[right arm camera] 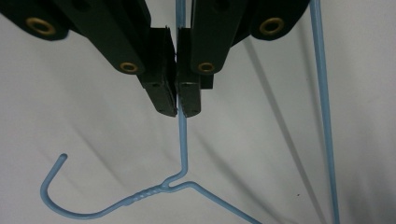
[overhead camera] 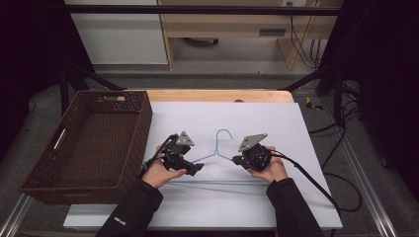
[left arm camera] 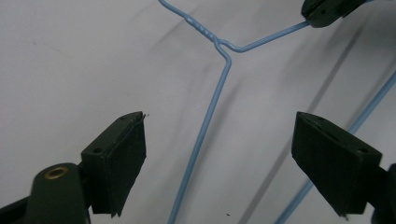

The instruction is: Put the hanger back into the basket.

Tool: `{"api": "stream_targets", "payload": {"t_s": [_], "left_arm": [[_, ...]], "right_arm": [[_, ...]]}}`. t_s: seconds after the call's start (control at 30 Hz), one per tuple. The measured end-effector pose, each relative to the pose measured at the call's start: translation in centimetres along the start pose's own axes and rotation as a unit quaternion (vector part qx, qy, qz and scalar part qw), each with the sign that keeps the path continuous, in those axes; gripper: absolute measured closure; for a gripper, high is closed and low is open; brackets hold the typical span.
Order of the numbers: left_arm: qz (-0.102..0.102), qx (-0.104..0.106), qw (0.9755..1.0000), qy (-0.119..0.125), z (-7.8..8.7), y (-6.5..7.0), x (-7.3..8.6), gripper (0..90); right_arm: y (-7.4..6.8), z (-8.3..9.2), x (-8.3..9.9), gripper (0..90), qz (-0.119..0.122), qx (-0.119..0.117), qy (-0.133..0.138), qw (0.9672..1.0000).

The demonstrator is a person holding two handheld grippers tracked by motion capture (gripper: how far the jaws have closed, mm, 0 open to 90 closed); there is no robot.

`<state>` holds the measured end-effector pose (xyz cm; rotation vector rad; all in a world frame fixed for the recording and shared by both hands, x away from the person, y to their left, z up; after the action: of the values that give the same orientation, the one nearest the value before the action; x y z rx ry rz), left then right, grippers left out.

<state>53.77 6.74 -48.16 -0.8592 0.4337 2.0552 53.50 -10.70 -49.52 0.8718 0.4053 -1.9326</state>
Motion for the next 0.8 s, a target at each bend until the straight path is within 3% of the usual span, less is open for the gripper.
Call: {"api": "stream_targets", "payload": {"t_s": [0.5,0.8], "left_arm": [[-0.031,0.006,0.9981,-0.053,-3.7,-1.0,0.9,38.9],[-0.045,0.018,0.9972,-0.057,-4.4,-0.9,1.1,58.8]], "right_arm": [[0.0,0.1,-0.1,87.6,0.002,-0.001,0.004,1.0],[-0.1,0.0,-0.1,87.6,0.002,-0.003,0.001,1.0]]}}
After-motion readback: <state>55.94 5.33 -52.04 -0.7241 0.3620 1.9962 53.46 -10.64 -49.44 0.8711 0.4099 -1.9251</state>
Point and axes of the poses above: each handheld gripper's, and its own axes: z roughly backward along the jaws, x roughly out of its underside, y roughly to its right, the point moved 9 cm from there along -z, roughly forward along the jaws, and after that the axes turned 4 degrees about y, right-handed, at the moved point
